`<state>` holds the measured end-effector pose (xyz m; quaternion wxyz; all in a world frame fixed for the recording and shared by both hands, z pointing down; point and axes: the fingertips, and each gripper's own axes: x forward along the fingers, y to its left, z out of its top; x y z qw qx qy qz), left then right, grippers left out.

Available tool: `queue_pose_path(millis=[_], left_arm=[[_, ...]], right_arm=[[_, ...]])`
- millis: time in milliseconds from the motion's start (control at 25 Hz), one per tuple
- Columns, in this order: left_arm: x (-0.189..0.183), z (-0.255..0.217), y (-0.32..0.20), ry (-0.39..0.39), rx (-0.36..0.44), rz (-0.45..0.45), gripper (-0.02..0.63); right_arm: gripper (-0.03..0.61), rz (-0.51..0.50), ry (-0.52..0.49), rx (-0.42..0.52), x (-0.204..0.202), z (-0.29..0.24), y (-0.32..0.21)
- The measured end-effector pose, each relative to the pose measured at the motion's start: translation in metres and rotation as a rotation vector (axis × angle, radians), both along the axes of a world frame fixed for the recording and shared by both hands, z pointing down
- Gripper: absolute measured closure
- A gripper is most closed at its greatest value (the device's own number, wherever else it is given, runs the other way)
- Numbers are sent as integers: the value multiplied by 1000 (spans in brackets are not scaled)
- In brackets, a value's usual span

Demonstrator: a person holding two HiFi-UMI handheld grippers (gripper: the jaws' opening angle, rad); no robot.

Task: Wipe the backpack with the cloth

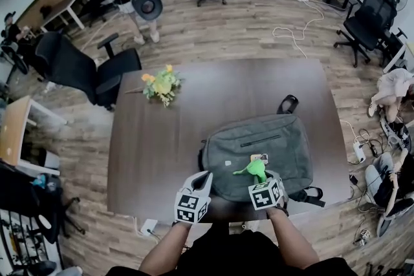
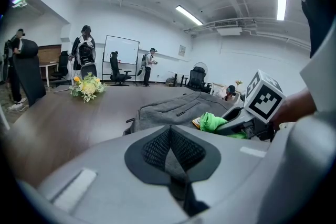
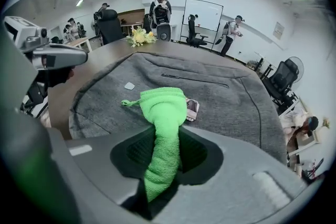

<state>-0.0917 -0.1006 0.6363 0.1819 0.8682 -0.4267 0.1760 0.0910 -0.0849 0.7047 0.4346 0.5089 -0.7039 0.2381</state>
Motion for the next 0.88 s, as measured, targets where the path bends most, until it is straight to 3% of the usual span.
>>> queue_pose_path(millis=[600, 880], left_arm=[[40, -5, 11, -8, 0, 76, 594], [43, -7, 15, -12, 11, 87, 594]], right_arm=[[469, 45, 80, 52, 48, -10, -5], [469, 107, 104, 74, 81, -19, -6]])
